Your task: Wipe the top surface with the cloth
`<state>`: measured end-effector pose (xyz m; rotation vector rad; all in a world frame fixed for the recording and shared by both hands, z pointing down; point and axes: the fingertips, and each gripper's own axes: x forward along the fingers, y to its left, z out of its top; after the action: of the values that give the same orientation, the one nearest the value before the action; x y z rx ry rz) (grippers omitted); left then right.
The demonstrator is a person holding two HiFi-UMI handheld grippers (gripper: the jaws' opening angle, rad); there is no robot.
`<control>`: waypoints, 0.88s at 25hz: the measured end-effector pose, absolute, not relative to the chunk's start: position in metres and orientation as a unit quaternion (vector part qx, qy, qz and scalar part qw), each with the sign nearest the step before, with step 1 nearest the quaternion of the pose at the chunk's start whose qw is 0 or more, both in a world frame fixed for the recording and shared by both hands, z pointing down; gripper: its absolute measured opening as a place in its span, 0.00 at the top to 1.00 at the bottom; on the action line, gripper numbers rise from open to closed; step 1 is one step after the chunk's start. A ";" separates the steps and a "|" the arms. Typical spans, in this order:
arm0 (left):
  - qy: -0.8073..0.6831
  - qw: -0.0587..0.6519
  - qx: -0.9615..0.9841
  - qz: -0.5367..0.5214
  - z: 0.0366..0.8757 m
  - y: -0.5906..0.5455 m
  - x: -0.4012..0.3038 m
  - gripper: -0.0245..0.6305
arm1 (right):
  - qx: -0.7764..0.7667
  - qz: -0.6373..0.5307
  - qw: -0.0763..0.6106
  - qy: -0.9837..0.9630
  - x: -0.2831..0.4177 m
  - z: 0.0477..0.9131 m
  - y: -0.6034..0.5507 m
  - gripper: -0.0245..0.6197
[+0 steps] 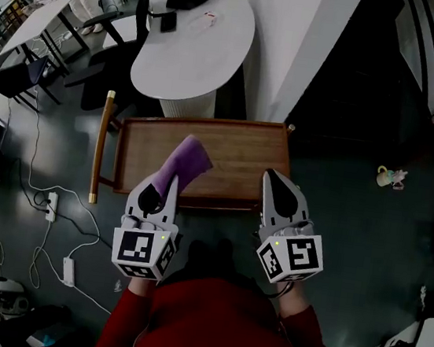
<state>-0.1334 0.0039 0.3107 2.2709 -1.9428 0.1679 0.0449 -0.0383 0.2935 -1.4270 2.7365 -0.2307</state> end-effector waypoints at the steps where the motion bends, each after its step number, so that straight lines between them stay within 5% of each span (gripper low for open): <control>1: -0.647 0.074 0.757 0.056 0.311 0.004 -0.133 0.86 | -0.462 -0.071 0.020 0.884 0.044 0.294 -0.038 0.95; 22: -0.640 0.077 0.762 0.062 0.313 0.005 -0.129 0.86 | -0.459 -0.062 -0.003 0.886 0.038 0.300 -0.037 0.95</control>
<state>-0.1290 0.0046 0.3129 2.2831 -1.9186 0.1868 0.0380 -0.0366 0.3000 -1.4451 2.7895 -0.1962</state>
